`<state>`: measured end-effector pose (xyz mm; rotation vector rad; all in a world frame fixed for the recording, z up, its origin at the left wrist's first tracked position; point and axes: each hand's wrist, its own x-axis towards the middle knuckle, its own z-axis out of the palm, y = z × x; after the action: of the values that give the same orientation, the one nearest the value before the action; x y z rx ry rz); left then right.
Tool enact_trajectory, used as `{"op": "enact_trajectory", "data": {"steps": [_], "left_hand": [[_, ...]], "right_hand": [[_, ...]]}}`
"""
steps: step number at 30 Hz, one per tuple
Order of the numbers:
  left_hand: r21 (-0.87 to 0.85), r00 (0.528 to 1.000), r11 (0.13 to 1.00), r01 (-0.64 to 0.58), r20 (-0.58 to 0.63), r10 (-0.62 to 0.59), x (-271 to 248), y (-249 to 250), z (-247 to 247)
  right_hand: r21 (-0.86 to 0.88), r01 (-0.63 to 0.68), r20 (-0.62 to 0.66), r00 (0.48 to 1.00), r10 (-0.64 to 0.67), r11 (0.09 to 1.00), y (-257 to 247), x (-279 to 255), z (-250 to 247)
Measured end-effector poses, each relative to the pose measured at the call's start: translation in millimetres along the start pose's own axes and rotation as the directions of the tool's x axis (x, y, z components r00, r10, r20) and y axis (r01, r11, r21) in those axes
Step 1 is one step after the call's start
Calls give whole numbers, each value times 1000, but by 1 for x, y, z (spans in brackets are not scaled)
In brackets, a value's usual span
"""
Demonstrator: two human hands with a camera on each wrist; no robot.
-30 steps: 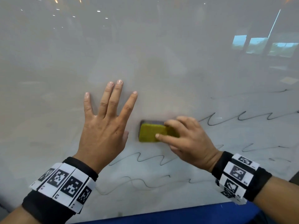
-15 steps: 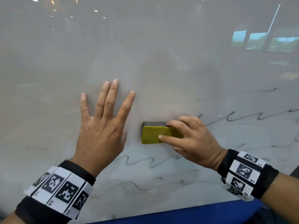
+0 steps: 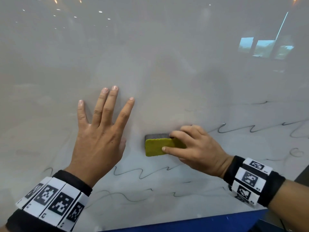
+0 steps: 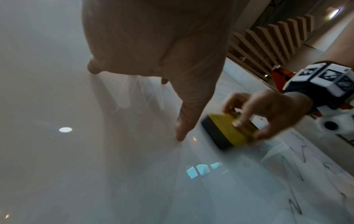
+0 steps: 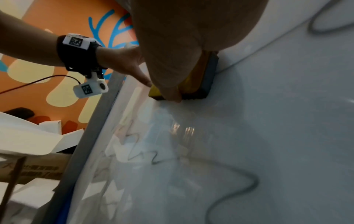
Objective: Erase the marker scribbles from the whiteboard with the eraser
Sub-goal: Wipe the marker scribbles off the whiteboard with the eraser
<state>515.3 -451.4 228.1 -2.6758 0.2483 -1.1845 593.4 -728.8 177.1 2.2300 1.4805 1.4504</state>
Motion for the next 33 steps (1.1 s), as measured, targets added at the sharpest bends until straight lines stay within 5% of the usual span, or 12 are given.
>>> {"op": "enact_trajectory", "data": {"steps": [6, 13, 20, 26, 33], "left_hand": [[0, 999, 999, -40, 3, 40, 12, 16, -3], [-17, 996, 996, -90, -23, 90, 15, 22, -1], [-44, 996, 995, -84, -30, 83, 16, 25, 2], [-51, 996, 996, -78, -44, 76, 17, 29, 5], [-57, 996, 996, -67, -62, 63, 17, 32, 6]], "right_hand": [[34, -308, -274, 912, 305, 951, 35, 17, -26], [-19, -113, -75, 991, 111, 993, 17, -5, -12], [70, -482, -283, 830, 481, 873, 19, -2, -25], [-9, -271, -146, 953, 267, 963, 9, -5, -13], [44, -454, -244, 859, 450, 890, 23, -12, -25]]}}
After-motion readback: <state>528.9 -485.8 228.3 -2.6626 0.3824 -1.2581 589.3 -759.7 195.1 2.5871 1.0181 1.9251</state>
